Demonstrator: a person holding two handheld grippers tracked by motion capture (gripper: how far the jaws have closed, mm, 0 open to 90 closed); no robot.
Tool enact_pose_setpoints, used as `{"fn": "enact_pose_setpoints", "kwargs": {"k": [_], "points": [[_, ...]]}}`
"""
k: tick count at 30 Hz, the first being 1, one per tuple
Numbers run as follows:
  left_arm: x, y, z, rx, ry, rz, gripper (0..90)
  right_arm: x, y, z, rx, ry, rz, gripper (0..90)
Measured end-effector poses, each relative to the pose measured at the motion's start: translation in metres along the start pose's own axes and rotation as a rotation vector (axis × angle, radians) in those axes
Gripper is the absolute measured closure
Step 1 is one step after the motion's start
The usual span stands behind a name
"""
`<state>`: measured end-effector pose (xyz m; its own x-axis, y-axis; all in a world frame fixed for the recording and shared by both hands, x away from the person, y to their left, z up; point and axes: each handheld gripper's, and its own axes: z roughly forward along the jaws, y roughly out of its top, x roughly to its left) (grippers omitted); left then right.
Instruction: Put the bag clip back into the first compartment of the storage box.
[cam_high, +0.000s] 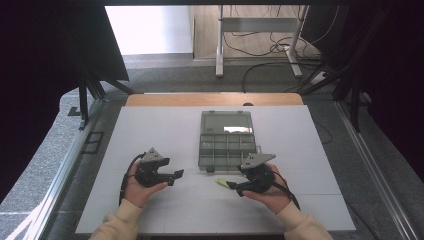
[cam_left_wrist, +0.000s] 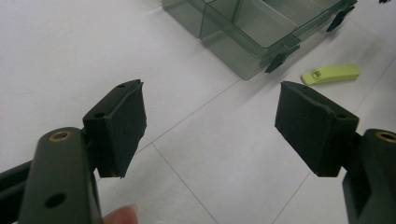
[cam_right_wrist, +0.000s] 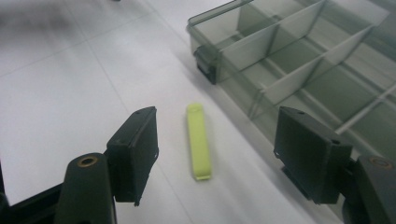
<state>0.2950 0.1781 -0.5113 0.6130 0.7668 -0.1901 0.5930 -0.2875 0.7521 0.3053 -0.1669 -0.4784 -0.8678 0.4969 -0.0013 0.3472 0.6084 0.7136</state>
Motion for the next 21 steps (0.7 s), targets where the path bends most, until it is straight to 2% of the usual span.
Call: {"fn": "enact_pose_setpoints", "kwargs": {"k": [11, 21], "points": [[0.0, 0.0, 0.0, 0.003, 0.0, 0.003, 25.3, 0.005, -0.004, 0.02, 0.071, 0.028, -0.013, 31.9], [0.0, 0.0, 0.001, 0.008, -0.001, 0.005, 25.3, 0.005, -0.004, 0.038, 0.128, 0.006, -0.031, 34.3]]}}
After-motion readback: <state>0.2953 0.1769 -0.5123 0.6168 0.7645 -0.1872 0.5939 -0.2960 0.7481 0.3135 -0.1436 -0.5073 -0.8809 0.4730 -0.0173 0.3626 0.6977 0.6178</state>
